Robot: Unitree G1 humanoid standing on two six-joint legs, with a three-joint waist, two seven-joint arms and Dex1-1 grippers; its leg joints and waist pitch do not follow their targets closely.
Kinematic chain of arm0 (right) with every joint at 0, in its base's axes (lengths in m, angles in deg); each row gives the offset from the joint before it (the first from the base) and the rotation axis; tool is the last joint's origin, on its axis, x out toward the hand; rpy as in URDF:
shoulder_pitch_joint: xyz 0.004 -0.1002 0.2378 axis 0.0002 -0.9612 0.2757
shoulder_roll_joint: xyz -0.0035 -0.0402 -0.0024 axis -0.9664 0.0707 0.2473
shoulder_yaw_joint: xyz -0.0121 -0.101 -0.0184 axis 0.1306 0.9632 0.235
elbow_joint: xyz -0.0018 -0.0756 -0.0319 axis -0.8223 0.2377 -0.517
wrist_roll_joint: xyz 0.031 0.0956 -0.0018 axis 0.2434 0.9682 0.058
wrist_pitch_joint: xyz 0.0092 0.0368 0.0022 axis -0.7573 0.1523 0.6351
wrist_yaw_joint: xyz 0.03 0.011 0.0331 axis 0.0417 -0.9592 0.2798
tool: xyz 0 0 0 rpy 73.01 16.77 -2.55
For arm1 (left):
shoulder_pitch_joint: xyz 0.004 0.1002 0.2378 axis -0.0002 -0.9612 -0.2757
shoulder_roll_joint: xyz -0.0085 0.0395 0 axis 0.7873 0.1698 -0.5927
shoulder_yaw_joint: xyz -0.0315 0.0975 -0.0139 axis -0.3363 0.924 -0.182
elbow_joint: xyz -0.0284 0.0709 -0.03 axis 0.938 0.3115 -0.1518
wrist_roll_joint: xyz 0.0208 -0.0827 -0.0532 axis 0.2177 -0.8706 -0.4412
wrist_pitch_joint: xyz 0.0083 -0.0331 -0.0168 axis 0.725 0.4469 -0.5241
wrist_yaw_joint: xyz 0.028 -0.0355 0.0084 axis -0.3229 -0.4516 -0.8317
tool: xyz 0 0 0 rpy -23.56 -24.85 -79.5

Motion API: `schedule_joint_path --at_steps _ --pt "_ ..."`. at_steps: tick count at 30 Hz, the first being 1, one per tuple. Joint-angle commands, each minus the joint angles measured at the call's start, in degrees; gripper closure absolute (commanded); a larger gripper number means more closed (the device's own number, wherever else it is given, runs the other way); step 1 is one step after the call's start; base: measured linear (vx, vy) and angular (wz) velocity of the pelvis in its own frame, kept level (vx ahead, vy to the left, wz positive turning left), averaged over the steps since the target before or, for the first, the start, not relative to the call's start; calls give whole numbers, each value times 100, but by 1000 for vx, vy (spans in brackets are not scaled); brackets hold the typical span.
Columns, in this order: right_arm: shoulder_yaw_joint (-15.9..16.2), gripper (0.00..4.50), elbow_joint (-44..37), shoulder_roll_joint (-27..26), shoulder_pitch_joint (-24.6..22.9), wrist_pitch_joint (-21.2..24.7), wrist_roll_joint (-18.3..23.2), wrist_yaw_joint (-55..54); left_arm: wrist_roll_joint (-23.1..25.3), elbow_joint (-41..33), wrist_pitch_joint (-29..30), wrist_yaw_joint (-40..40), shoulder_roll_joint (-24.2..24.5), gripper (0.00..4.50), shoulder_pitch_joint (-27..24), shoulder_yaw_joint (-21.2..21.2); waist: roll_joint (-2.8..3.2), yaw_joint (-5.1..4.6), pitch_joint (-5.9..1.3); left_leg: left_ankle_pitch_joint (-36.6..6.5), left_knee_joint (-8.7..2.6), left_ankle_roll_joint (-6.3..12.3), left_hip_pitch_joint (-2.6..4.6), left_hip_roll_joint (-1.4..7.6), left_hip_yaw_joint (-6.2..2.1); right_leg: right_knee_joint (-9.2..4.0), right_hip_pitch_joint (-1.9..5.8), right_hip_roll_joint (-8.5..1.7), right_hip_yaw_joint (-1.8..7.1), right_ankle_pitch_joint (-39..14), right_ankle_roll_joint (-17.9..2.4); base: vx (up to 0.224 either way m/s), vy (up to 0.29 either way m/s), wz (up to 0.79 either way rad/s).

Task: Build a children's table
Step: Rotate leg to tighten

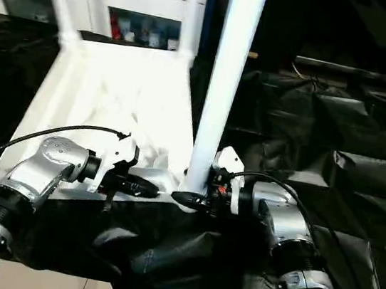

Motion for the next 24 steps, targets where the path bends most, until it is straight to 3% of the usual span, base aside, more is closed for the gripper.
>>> schedule_joint_path --at_steps 1,6,8,11,12,13,15,17,21,24 --pt "247 142 -38 -119 -160 119 -29 184 10 61 -72 -27 -82 450 205 45 11 -16 -326 -1484 -388 115 111 182 -63 -408 223 -274 192 -917 -1419 0 0 0" --pt "123 172 66 -236 -126 88 -108 -352 6 91 -58 -186 -166 450 195 41 14 -15 -326 -1381 -385 141 100 178 -62 -392 225 -267 184 -761 -1439 0 0 0" --pt "56 177 201 -306 -71 68 -166 -659 18 110 -22 -292 -214 450 202 22 7 -30 -315 -1504 -398 84 107 177 -65 -419 212 -278 189 -1016 -1397 0 0 0" --pt "-201 178 754 -624 157 72 -344 -1993 35 188 173 -912 -487 450 255 -131 3 -103 -278 -1859 -433 -86 119 164 -93 -488 176 -306 194 -1774 -1244 0 0 0" --pt "-288 178 911 -773 223 126 -365 -2465 44 206 279 -1230 -631 450 279 -206 6 -123 -269 -2021 -437 -161 155 159 -113 -537 152 -319 191 -2178 -1131 0 0 0" --pt "-311 178 957 -825 240 141 -373 -2613 54 210 313 -1343 -680 450 286 -225 3 -164 -256 -2076 -454 -201 120 157 -139 -543 165 -321 186 -2376 -1034 0 0 0" --pt "-324 178 1021 -902 261 153 -409 -2855 87 217 355 -1509 -753 450 292 -233 -7 -193 -263 -2134 -463 -182 110 148 -153 -581 163 -316 178 -2526 -896 0 0 0" --pt "-358 178 1190 -1119 326 174 -494 -3469 137 231 460 -1910 -957 450 298 -257 -16 -257 -256 -2169 -458 -161 124 147 -145 -586 125 -298 190 -2446 -922 0 0 0" --pt "-354 178 1388 -1506 408 -85 -570 -3942 140 213 608 -2450 -1340 450 280 -330 -14 -268 -258 -2233 -433 -113 141 128 -135 -628 100 -300 186 -2590 -871 0 0 0" --pt "-377 108 1375 -1567 430 -4 -492 -3794 115 125 634 -2386 -1373 450 234 -275 -11 -267 -268 -2184 -452 -43 112 138 -141 -608 117 -282 191 -2410 -854 0 0 0"
